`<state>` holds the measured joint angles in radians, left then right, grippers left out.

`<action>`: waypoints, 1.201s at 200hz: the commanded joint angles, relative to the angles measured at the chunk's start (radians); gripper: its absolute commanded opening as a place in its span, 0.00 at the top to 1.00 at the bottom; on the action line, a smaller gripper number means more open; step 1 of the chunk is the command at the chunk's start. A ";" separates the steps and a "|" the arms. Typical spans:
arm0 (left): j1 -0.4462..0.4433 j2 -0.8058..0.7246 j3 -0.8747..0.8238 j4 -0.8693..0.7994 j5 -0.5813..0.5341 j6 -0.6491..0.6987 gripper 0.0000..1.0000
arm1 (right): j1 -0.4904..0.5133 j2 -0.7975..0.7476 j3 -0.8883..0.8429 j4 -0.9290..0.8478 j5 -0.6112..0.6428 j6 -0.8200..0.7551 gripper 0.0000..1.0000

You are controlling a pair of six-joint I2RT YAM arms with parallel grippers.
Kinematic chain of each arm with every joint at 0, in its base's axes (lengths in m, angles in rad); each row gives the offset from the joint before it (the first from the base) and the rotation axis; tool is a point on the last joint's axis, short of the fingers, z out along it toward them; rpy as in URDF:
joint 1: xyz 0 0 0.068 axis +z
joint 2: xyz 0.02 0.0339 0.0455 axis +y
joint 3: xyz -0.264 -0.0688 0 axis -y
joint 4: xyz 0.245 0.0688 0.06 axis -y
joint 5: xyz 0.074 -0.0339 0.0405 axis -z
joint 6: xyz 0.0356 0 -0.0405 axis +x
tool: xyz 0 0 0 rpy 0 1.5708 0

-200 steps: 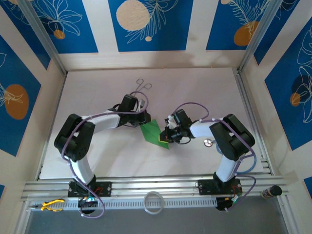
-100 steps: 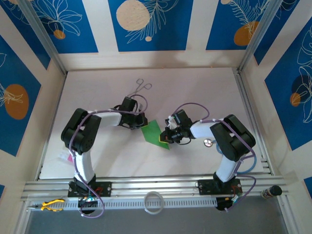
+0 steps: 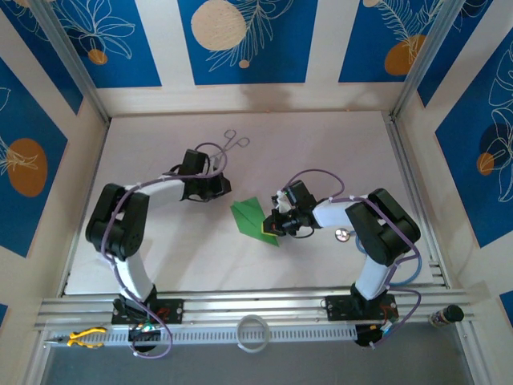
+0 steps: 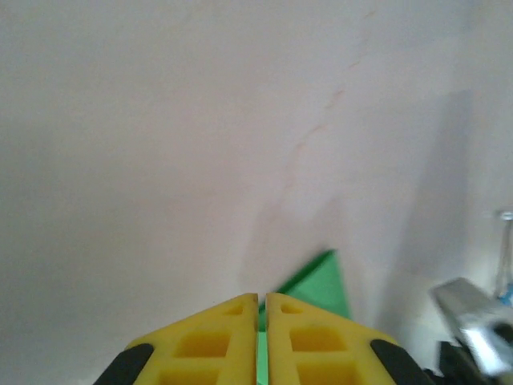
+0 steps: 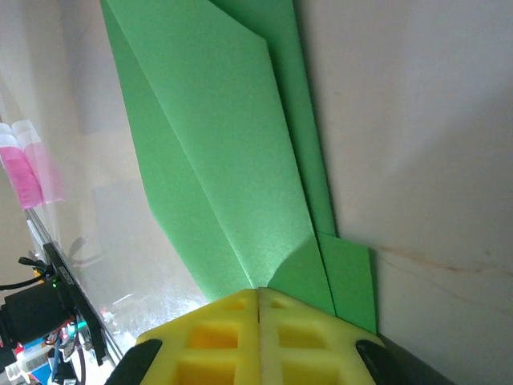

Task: Fold a paper plane with a square sheet of paper (pick it up from the middle)
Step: Fourth fold the wing at the center of the table.

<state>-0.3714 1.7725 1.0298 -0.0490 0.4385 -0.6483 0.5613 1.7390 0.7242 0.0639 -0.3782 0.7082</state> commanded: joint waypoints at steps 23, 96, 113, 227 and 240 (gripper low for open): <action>-0.136 -0.033 -0.017 0.027 0.044 -0.089 0.87 | 0.002 -0.023 -0.011 -0.053 0.005 0.040 0.97; -0.235 0.121 -0.041 0.057 -0.017 -0.126 0.89 | -0.001 -0.104 -0.007 -0.056 0.002 0.055 0.92; -0.232 0.123 -0.054 0.042 -0.039 -0.115 0.89 | -0.001 -0.205 -0.062 -0.018 0.034 0.071 0.85; -0.219 0.122 -0.077 0.077 -0.006 -0.141 0.89 | -0.054 -0.364 -0.207 -0.149 0.014 0.217 0.66; -0.218 0.120 -0.076 0.079 -0.003 -0.146 0.89 | -0.051 -0.345 -0.206 -0.140 0.011 0.214 0.66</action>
<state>-0.6022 1.8889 0.9733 0.0460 0.4381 -0.7807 0.4992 1.3617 0.5243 -0.0673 -0.3298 0.9016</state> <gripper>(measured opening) 0.108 0.341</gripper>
